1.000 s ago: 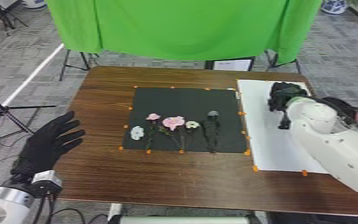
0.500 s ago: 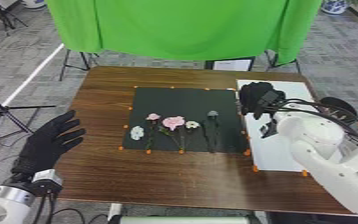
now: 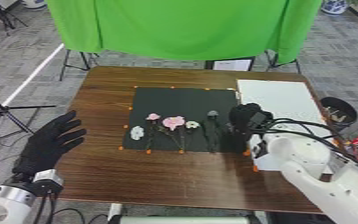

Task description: Arrange flowers

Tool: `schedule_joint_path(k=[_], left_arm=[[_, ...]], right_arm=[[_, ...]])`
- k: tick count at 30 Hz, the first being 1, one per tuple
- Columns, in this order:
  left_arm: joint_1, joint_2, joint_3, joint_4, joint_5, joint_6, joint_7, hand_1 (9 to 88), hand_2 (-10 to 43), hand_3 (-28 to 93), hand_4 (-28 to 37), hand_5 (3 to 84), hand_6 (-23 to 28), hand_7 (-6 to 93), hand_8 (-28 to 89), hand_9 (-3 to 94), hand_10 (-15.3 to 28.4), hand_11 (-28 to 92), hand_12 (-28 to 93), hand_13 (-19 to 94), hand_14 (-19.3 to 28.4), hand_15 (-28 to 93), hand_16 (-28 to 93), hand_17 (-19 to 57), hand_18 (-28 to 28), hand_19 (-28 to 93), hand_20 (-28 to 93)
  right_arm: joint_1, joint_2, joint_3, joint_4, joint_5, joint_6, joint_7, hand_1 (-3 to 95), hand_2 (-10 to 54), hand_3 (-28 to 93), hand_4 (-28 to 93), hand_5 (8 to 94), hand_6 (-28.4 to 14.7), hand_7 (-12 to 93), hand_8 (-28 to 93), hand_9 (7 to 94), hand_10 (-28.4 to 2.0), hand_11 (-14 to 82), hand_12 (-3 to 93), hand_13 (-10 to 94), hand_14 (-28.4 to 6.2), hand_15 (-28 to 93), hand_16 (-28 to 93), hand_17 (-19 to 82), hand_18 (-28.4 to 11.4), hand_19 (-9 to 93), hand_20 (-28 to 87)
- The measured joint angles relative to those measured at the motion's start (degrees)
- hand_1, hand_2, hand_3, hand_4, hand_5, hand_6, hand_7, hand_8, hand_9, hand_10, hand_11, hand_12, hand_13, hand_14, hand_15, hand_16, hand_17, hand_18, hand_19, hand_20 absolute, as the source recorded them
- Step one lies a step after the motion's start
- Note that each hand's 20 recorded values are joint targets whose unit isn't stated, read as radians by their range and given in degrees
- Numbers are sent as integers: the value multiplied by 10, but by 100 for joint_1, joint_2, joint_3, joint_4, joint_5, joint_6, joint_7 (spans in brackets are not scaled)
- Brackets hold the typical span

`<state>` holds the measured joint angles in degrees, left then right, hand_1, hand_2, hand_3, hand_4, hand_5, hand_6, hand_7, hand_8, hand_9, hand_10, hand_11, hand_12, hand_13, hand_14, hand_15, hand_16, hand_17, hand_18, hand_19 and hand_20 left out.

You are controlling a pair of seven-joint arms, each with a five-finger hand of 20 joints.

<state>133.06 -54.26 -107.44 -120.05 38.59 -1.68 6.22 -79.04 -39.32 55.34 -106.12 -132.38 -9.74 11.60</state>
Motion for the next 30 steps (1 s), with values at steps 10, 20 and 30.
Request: schedule_joint_path(k=[10, 20, 30], left_arm=[[-14, 16, 0, 9, -1, -14, -19, 249, -18, 720, -283, 291, 47, 196, -110, 248, 127, 225, 163, 189, 163, 413, -18, -98, 215, 430, 118], [-11, 47, -6, 6, -1, -18, -6, 249, -17, 721, -283, 291, 46, 196, -110, 248, 126, 226, 164, 190, 162, 410, -19, -98, 214, 430, 118], [-7, 28, -37, 0, 5, -20, -2, 249, -18, 720, -283, 284, 44, 194, -109, 237, 124, 223, 164, 184, 161, 407, -18, -99, 220, 431, 119]], right_arm=[[-79, -79, 141, 23, 136, -110, -15, 297, -95, 841, -283, 661, 39, 457, -34, 791, -74, 326, 251, 719, -43, 520, 238, 212, -147, 610, 368], [-234, -113, 499, -136, 310, -991, -294, 181, -95, 874, -283, 531, 18, 407, -198, 639, -91, 330, 248, 622, -63, 507, 225, 162, -177, 573, 369], [-586, -438, 2038, -680, 2204, -2772, -181, 143, -95, 853, -283, 364, -45, 330, -150, 401, -132, 318, 261, 387, -107, 488, 188, 123, -200, 536, 338]])
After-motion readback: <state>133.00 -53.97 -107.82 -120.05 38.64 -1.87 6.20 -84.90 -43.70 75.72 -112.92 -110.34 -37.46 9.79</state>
